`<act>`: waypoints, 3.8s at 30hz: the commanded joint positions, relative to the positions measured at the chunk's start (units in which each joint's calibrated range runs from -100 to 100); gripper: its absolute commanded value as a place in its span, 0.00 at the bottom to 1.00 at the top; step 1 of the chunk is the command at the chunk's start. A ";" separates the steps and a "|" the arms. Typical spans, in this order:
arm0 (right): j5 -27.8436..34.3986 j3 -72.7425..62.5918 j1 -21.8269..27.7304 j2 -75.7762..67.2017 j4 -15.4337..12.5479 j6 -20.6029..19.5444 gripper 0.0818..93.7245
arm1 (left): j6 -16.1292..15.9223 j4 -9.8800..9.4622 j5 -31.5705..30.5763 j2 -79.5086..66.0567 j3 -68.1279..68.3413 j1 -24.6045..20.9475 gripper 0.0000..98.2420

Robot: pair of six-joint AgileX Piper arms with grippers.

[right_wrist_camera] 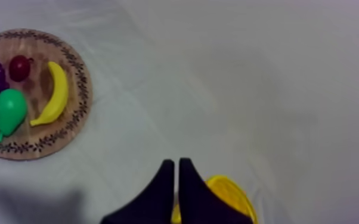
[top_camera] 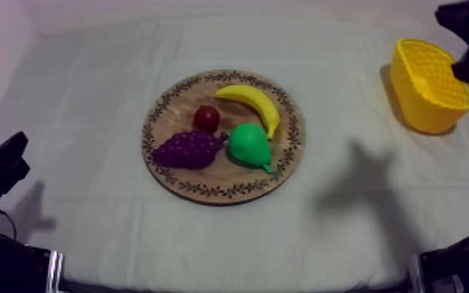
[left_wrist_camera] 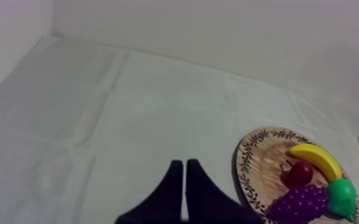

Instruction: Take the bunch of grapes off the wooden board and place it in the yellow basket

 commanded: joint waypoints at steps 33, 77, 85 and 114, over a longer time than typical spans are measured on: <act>37.99 -55.25 -20.91 52.91 -6.08 1.44 0.00 | 0.01 -0.04 -0.03 0.00 -0.04 -0.01 0.00; 45.24 -68.65 -23.98 77.12 -2.65 -2.58 0.71 | 0.01 -0.04 -0.03 0.00 -0.04 -0.01 0.00; 45.19 -67.28 -24.15 76.72 -3.29 -0.19 0.79 | 0.01 -0.04 -0.03 0.00 -0.04 -0.01 0.00; 41.94 -71.03 -23.75 92.55 -6.76 4.76 0.78 | 0.01 -0.04 -0.03 0.00 -0.04 -0.01 0.00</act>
